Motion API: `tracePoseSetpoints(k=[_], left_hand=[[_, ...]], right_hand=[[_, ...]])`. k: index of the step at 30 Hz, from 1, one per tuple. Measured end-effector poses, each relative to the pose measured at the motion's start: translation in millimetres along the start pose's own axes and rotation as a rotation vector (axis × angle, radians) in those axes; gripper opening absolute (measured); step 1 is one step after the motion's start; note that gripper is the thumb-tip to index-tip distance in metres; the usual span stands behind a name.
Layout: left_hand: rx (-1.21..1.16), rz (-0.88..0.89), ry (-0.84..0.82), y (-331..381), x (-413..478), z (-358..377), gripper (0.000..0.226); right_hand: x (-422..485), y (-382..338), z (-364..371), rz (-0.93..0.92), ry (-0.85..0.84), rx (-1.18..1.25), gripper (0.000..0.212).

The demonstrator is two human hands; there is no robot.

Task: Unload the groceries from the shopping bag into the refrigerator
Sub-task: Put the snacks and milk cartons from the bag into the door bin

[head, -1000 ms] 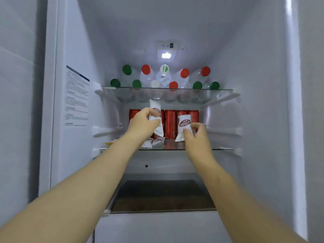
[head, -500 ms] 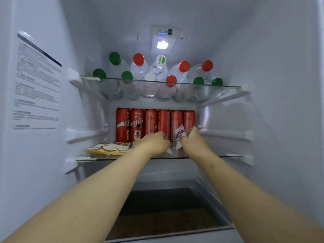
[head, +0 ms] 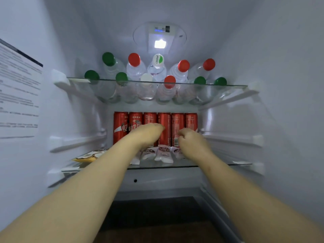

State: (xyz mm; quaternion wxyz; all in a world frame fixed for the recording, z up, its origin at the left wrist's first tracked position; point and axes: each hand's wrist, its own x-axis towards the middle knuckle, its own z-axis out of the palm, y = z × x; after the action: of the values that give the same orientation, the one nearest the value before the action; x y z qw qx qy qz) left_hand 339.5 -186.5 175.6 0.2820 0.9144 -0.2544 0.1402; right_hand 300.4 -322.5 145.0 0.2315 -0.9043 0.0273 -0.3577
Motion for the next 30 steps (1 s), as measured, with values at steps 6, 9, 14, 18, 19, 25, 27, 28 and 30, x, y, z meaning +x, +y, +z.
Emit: tracePoseSetpoints(k=[6,9,14,18,19,25,27,28,30], left_hand=[[0.106,-0.024,-0.276,-10,1,21,0.046],[0.27,-0.064,-0.28,-2,-1,24,0.041],[0.355,-0.077,-0.293,-4,6,26,0.044],[0.285,-0.108,-0.322,-4,13,28,0.049],[0.275,-0.11,-0.324,-6,14,29,0.049],[0.317,-0.079,-0.164,-15,11,34,0.049],[0.347,-0.022,0.0,-13,2,32,0.048],[0.345,0.022,0.1,-11,-2,30,0.047],[0.297,0.122,0.297,-8,-13,26,0.04]], right_hand=[[9,-6,7,0.138,-0.435,0.06,0.026],[13,-10,8,0.119,-0.508,-0.065,0.007],[16,-8,13,0.116,-0.545,-0.119,0.018],[19,-6,16,0.102,-0.539,-0.103,0.015],[17,-6,15,0.108,-0.539,-0.077,0.019],[8,0,11,0.078,-0.37,0.016,0.036],[0,2,7,0.028,-0.186,0.062,0.03],[-5,2,4,0.006,-0.088,0.084,0.028],[-15,1,-1,-0.026,0.035,0.075,0.031]])
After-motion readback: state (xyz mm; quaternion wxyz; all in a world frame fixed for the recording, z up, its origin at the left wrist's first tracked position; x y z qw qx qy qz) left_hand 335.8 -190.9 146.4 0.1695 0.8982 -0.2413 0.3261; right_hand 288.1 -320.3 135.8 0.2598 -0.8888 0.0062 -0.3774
